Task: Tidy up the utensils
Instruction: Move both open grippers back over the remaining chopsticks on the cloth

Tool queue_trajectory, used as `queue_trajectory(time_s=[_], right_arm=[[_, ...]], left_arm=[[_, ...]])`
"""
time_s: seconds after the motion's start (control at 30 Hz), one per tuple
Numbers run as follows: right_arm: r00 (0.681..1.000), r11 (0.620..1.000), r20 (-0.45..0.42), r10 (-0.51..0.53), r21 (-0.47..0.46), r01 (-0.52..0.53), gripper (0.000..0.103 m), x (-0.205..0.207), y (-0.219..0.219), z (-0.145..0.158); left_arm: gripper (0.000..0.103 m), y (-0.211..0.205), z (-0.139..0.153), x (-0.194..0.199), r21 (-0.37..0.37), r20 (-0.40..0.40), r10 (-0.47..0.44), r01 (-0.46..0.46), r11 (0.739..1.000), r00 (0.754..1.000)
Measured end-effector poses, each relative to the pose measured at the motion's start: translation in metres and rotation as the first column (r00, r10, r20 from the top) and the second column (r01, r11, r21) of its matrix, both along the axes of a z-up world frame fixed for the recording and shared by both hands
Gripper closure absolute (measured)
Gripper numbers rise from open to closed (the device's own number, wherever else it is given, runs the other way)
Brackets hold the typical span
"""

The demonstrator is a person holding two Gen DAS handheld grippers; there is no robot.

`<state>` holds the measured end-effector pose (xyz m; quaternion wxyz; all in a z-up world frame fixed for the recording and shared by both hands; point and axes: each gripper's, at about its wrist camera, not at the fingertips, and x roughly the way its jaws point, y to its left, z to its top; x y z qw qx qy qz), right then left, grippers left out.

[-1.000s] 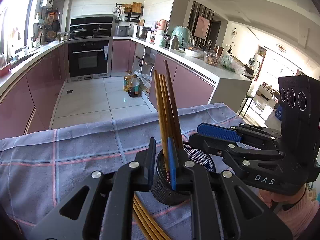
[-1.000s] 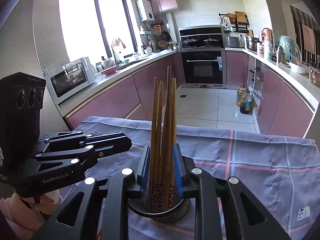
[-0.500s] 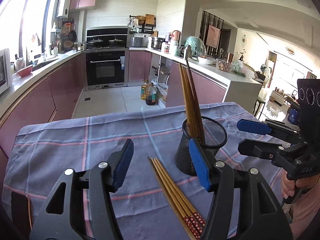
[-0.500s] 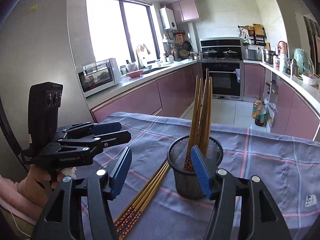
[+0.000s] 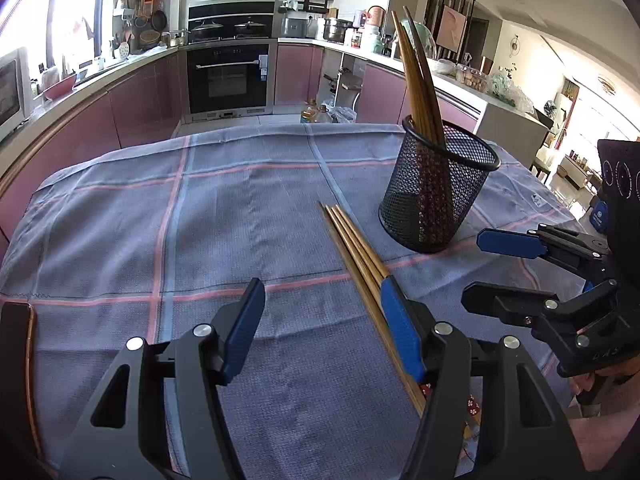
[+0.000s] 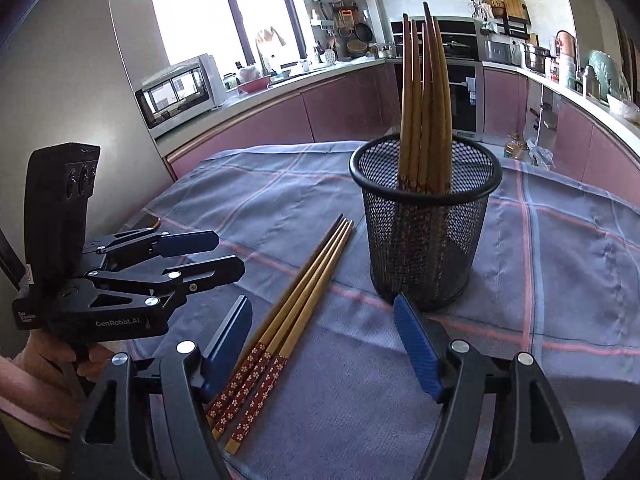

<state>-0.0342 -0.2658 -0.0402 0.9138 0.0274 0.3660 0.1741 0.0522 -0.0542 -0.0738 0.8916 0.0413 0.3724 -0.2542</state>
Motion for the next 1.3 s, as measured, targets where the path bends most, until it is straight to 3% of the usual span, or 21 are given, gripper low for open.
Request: queue_trajectory(time_s=[0.47,0.93,1.3], right_arm=[[0.998,0.999,-0.065,-0.025,-0.035,0.023,0.041,0.010,0.003,-0.016],[0.995,0.998,-0.096,-0.014,-0.055,0.009,0.054,0.017,0.009,-0.022],[0.996,0.997,-0.091,-0.020,-0.079,0.013,0.057,0.017,0.013,-0.023]], left_arm=[[0.045,-0.012,-0.019,0.005,0.039,-0.066,-0.023,0.026,0.999,0.998],[0.045,-0.011,-0.022,0.008,0.033,-0.075,-0.023,0.026,0.999,0.997],[0.047,-0.008,-0.024,0.011,0.028,-0.075,-0.022,0.024,0.999,0.997]])
